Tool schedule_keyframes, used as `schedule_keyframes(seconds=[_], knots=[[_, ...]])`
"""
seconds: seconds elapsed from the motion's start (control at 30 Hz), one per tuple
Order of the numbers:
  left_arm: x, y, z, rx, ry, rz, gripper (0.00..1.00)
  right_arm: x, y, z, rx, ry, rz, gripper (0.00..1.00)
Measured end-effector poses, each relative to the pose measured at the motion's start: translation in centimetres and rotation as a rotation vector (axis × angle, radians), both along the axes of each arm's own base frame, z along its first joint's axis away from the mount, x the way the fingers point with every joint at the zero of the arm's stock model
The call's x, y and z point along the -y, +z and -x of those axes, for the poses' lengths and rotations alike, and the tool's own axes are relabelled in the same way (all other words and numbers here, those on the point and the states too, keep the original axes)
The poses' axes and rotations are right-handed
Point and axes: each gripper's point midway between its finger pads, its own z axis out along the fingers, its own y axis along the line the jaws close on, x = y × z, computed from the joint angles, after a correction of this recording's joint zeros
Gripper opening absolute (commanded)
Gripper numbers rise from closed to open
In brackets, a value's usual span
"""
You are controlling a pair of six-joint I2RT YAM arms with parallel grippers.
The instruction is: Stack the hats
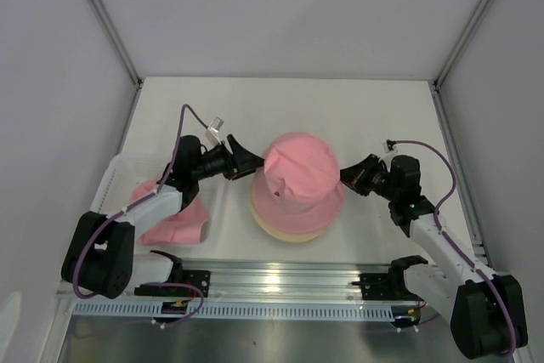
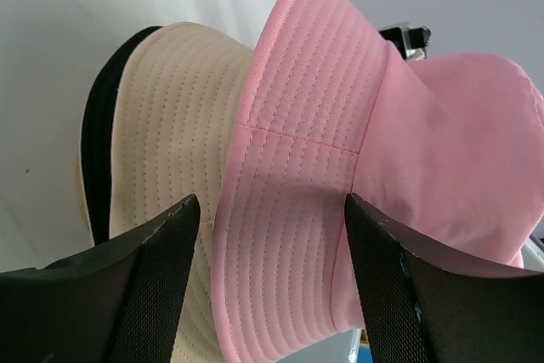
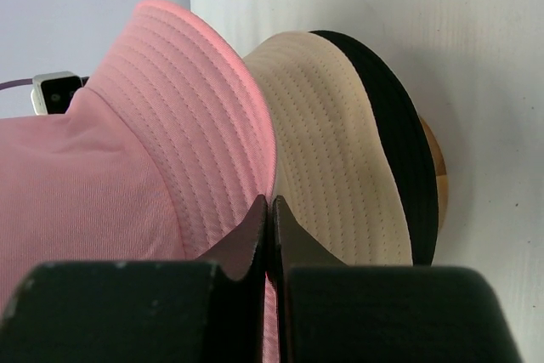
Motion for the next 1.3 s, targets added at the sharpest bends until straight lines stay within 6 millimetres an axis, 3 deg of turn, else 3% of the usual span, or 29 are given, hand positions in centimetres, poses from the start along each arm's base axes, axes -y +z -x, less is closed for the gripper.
schedule_keyframes(seconds=[0.13, 0.17, 0.23, 0.27, 0.33, 0.5, 0.7, 0.97, 1.3], knots=[[0.4, 0.2, 0.3, 0.013, -0.025, 0.021, 0.60, -0.1, -0.2, -0.1, 0.000, 0.004, 0.006, 0.00], [0.5, 0.2, 0.4, 0.017, -0.030, 0.023, 0.48, -0.1, -0.3, -0.1, 0.000, 0.004, 0.007, 0.00], [0.6, 0.1, 0.4, 0.018, -0.036, 0.021, 0.32, -0.2, -0.4, -0.2, -0.001, 0.006, 0.011, 0.00], [0.6, 0.0, 0.4, 0.017, -0.035, 0.018, 0.13, -0.2, -0.5, -0.2, -0.005, 0.006, 0.013, 0.00], [0.6, -0.3, 0.3, 0.007, -0.030, 0.012, 0.01, -0.2, -0.8, -0.2, -0.014, 0.006, 0.017, 0.00], [0.3, -1.4, 0.1, -0.013, -0.003, -0.034, 0.01, -0.3, -1.1, -0.2, -0.018, 0.004, 0.028, 0.00], [-1.4, -3.8, -0.7, -0.080, 0.113, -0.220, 0.01, 0.1, -2.4, -0.2, -0.030, -0.018, 0.092, 0.00], [-2.8, -6.1, 0.2, -0.115, 0.167, -0.342, 0.01, 0.4, -3.7, 0.0, 0.002, -0.016, 0.183, 0.00], [-2.9, -6.1, 0.5, 0.015, 0.165, -0.447, 0.01, 1.0, -4.4, 2.0, 0.237, -0.051, 0.239, 0.00]])
